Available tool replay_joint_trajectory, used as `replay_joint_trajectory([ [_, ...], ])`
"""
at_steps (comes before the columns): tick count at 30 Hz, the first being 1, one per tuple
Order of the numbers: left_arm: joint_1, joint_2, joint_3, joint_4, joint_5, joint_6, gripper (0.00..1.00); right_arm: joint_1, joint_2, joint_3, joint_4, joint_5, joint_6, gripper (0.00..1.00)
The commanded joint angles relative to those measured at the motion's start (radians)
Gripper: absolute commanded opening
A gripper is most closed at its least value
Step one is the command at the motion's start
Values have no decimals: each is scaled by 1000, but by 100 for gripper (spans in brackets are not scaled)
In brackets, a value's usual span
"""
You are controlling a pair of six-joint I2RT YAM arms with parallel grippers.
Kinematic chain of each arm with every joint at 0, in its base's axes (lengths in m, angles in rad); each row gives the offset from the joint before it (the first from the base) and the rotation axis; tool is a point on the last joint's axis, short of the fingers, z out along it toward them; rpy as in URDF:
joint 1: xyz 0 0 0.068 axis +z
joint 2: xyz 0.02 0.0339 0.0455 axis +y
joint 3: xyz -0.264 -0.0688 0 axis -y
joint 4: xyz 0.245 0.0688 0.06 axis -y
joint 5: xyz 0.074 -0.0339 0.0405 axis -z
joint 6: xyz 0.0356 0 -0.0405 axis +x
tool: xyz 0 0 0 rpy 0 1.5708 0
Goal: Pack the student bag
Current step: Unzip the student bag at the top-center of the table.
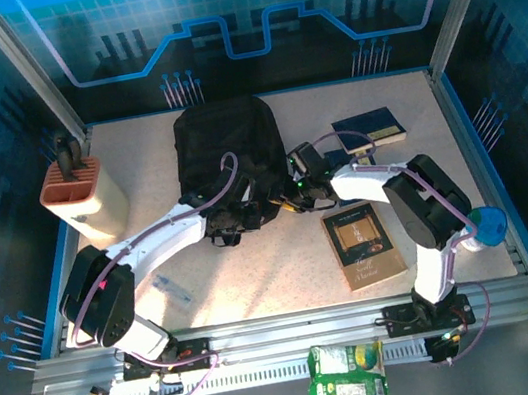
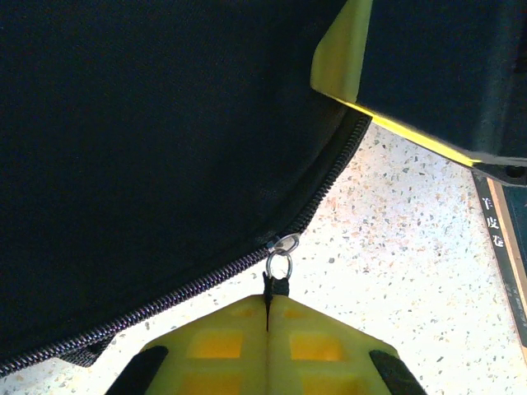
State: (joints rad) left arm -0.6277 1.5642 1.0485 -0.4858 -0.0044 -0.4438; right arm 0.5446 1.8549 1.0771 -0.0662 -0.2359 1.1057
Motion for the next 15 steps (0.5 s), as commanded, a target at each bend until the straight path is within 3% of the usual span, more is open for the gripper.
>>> replay_joint_trajectory([
  [1, 5, -8, 1, -72, -30, 18, 0, 2, 17, 37, -22, 77, -13, 36],
  [7, 26, -68, -41, -174, -161, 61, 0, -48, 17, 69, -119, 207, -114, 25],
  [15, 110, -103, -74, -262, -280, 64, 0, -118, 51, 163, -189, 305, -248, 22],
])
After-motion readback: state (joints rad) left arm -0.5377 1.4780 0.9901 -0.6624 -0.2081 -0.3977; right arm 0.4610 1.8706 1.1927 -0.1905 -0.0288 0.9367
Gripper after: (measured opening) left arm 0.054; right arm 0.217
